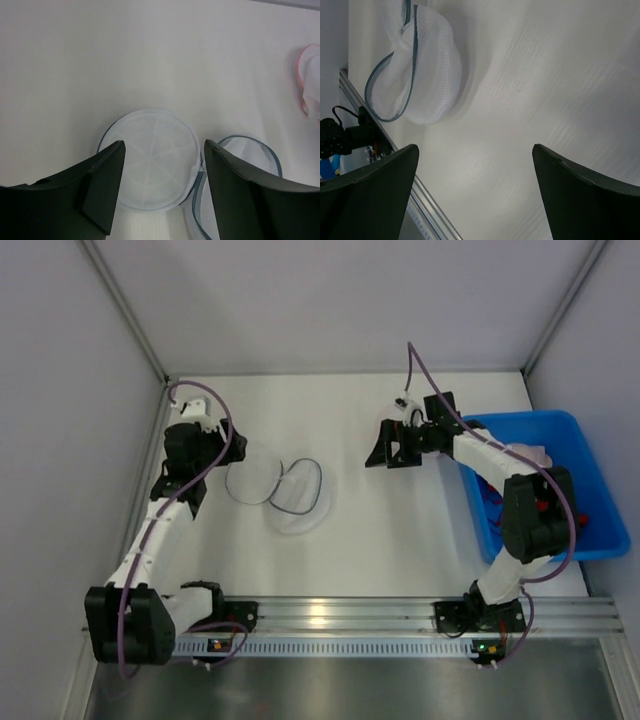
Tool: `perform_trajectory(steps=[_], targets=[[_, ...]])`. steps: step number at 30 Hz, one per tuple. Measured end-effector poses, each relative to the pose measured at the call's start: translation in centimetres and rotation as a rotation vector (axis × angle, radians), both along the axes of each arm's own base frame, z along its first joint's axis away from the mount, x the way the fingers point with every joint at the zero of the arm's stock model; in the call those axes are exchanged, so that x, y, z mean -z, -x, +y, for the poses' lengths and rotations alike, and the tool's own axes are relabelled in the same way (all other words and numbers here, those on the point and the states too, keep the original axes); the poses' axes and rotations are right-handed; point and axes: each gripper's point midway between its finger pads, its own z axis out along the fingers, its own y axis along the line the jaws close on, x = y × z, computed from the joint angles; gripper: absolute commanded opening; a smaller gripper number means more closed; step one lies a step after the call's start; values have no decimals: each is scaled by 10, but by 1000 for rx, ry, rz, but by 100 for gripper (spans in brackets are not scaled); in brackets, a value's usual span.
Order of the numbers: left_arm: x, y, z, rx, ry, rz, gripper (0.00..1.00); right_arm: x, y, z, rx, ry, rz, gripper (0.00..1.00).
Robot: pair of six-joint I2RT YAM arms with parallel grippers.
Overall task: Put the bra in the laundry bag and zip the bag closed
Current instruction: Open the laundry bag at the center of the board, then move the laundry bag to the center of the board.
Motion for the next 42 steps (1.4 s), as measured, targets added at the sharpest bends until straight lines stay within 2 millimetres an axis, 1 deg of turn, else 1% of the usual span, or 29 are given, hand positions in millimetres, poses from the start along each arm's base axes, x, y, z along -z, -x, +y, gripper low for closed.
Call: perform_trajectory(steps=[1, 2, 3, 5, 6, 7, 9, 11, 12, 13, 14, 15, 16, 17, 20, 22, 23, 24, 26, 27, 30, 31, 33, 36, 37, 38, 42], targets=[[-3, 2, 1, 18, -16, -8, 66, 1, 2, 2, -7, 2, 3, 96], [-9, 5, -2, 53, -35, -19, 61, 2, 4, 3, -13, 3, 3, 95], [-16, 8, -6, 96, -48, -28, 51, 3, 5, 4, -17, 4, 4, 95], [-33, 13, -20, 198, -63, -43, 50, 5, 8, 5, -23, 7, 10, 93], [-40, 15, -29, 249, -64, -43, 46, 7, 10, 6, -25, 8, 15, 92], [-45, 17, -38, 295, -63, -36, 41, 8, 11, 5, -26, 10, 19, 92], [-43, 18, -64, 394, -76, -2, 39, 11, 13, 5, -28, 14, 27, 91], [-25, 25, -97, 501, -90, 69, 38, 12, 15, 5, -28, 20, 31, 91], [-5, 33, -119, 570, -94, 138, 38, 13, 14, 4, -28, 24, 27, 91], [14, 39, -133, 617, -100, 203, 37, 13, 14, 4, -28, 29, 24, 91], [31, 45, -144, 654, -105, 264, 36, 13, 14, 2, -27, 37, 19, 90], [52, 52, -154, 689, -113, 346, 36, 12, 15, 1, -27, 42, 15, 90], [68, 55, -159, 704, -120, 408, 33, 11, 16, 0, -28, 49, 10, 90], [86, 58, -162, 709, -124, 479, 32, 9, 16, -1, -29, 54, 2, 91], [122, 62, -161, 691, -150, 620, 32, 2, 18, -4, -31, 67, -23, 90], [136, 65, -157, 673, -165, 679, 34, 0, 19, -6, -33, 74, -34, 91], [142, 65, -155, 661, -173, 701, 37, -1, 19, -7, -34, 79, -37, 90], [146, 65, -154, 648, -180, 720, 46, -1, 20, -8, -33, 84, -37, 91], [152, 62, -149, 613, -203, 742, 54, 0, 19, -9, -35, 91, -40, 91], [154, 58, -146, 586, -217, 750, 59, 0, 20, -9, -36, 95, -40, 91], [157, 44, -137, 513, -259, 748, 71, 2, 21, -11, -37, 104, -35, 92], [157, 39, -134, 488, -266, 746, 78, 2, 21, -11, -36, 105, -34, 92], [155, 26, -125, 436, -274, 737, 83, 1, 21, -12, -34, 108, -32, 93], [148, 2, -107, 358, -276, 714, 92, -3, 17, -12, -32, 108, -45, 94], [144, -8, -101, 332, -275, 702, 94, -5, 16, -13, -31, 108, -51, 94], [141, -19, -94, 307, -275, 689, 98, -7, 14, -12, -31, 107, -58, 94], [128, -57, -75, 246, -281, 637, 98, -12, 9, -12, -30, 105, -75, 95]])
